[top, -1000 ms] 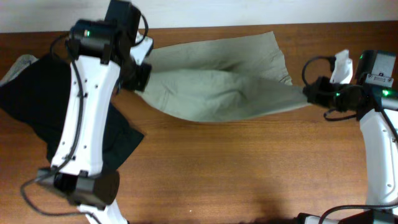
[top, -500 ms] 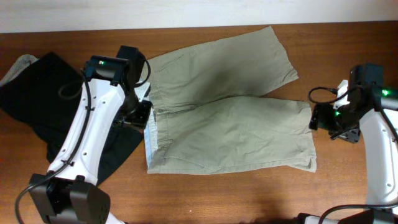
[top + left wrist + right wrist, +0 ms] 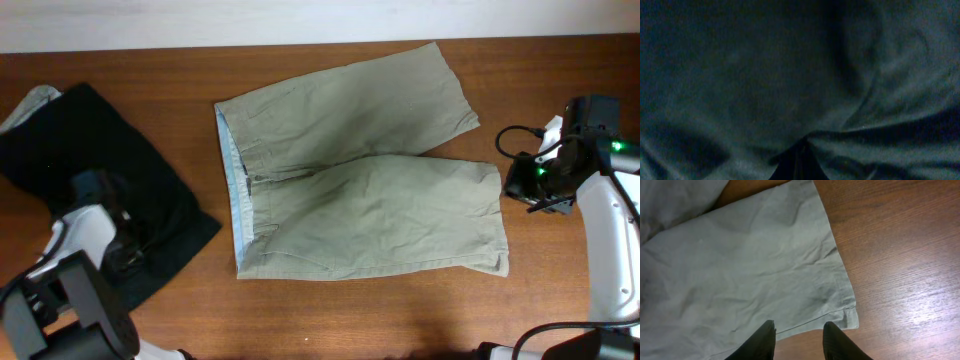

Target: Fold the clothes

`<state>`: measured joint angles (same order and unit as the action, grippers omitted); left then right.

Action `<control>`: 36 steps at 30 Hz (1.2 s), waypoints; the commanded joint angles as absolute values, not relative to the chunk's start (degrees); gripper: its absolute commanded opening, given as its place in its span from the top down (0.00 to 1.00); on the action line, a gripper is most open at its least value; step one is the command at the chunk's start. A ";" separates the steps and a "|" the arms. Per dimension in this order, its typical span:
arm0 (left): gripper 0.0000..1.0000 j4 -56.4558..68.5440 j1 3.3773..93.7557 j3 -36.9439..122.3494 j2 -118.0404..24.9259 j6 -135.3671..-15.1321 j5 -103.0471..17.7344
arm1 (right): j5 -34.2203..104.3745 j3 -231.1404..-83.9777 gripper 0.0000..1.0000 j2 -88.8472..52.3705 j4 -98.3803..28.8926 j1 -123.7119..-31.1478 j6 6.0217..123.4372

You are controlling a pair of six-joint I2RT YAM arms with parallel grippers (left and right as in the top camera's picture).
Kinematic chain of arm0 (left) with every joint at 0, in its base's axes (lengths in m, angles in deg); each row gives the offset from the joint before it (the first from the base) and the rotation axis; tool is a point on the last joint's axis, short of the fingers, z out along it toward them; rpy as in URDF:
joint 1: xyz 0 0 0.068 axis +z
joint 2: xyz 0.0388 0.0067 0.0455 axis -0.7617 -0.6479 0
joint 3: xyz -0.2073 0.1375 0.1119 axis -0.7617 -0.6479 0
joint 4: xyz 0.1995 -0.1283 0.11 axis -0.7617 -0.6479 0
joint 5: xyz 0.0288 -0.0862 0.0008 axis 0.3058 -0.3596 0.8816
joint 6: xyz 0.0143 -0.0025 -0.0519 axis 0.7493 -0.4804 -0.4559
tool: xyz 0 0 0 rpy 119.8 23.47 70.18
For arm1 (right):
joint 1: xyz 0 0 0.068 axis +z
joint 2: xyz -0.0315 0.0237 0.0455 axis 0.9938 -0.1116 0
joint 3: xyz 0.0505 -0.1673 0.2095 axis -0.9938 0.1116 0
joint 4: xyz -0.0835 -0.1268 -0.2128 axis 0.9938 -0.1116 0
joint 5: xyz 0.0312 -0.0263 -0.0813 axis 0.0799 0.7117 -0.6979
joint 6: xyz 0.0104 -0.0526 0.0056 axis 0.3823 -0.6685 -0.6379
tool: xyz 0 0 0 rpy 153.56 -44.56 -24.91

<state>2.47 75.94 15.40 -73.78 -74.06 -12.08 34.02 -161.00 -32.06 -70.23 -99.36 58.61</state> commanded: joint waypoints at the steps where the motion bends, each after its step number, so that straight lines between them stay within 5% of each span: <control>1: 1.00 6.32 86.72 9.48 -81.69 -75.72 -11.25 | 34.32 -160.80 0.67 -32.28 -70.05 -99.39 59.07; 4: 1.00 4.33 98.21 12.23 -81.91 -75.76 -14.83 | 34.39 -160.80 0.69 -32.28 -70.08 -99.36 59.09; 8: 0.99 -4.35 102.02 23.10 -78.92 -68.88 -27.82 | 36.33 -160.72 0.65 -32.28 -68.61 -99.36 59.09; 10: 0.97 -7.69 97.01 27.75 -71.83 -66.47 -28.82 | 37.60 -159.62 0.56 -32.37 -66.45 -99.36 59.31; 14: 0.59 -8.22 80.07 32.43 -56.51 -60.49 -28.80 | 37.36 -158.82 0.33 -36.37 -64.04 -99.43 61.06; 18: 0.48 -8.02 60.99 32.08 -56.95 -53.16 -27.23 | 38.80 -158.82 0.44 -51.01 -61.27 -100.67 63.35; 21: 0.47 -5.29 54.78 32.08 -67.27 -49.12 -31.20 | 49.10 -158.90 0.55 -53.83 -60.55 -102.10 55.79; 28: 0.48 3.85 44.62 32.10 -86.33 -45.05 -35.88 | 49.54 -158.90 0.48 -49.02 -61.05 -102.10 55.09; 31: 0.69 4.02 43.35 32.10 -86.61 -44.68 -35.88 | 49.30 -158.90 0.48 -49.02 -60.85 -102.10 55.09; 34: 1.00 3.56 43.29 32.30 -86.57 -44.68 -36.12 | 48.88 -158.90 0.48 -49.02 -60.85 -102.10 55.09; 36: 1.00 -1.49 44.23 36.41 -86.13 -44.68 -36.27 | 48.81 -158.90 0.48 -49.02 -60.59 -102.10 55.09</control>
